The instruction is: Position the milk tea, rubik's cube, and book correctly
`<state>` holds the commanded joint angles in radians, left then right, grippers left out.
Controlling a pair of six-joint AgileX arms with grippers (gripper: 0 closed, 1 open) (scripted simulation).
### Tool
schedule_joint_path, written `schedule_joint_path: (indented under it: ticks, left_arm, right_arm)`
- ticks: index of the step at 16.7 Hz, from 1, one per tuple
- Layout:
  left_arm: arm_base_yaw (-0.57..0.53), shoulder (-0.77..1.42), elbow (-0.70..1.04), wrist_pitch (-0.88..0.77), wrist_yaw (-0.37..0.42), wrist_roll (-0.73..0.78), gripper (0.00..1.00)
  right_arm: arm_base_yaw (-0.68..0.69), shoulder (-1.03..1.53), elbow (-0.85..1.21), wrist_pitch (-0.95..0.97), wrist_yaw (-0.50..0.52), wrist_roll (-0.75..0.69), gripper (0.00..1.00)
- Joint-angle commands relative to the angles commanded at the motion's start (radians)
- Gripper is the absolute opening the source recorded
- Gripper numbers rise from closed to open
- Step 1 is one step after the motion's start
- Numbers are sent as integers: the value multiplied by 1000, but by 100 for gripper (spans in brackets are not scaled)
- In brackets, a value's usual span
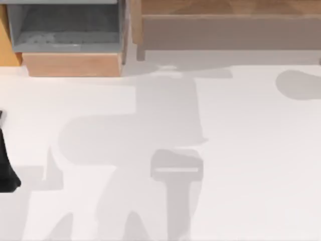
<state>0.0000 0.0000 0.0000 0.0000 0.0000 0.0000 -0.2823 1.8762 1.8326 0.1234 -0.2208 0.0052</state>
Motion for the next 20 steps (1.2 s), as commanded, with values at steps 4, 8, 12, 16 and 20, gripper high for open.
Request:
schedule_joint_path:
  ticks: [4, 8, 12, 16, 20]
  left_arm:
    - [0, 0, 0, 0, 0, 0, 100]
    - [0, 0, 0, 0, 0, 0, 100]
    - [0, 0, 0, 0, 0, 0, 100]
    - [0, 0, 0, 0, 0, 0, 100]
    - [0, 0, 0, 0, 0, 0, 100]
  right_arm:
    - [1, 45, 43, -74, -21, 10, 0]
    - [1, 45, 43, -74, -21, 10, 8]
    - [1, 45, 43, -74, -21, 10, 38]
    - [1, 45, 43, -74, -21, 10, 68]
    - [1, 45, 43, -74, -21, 10, 98]
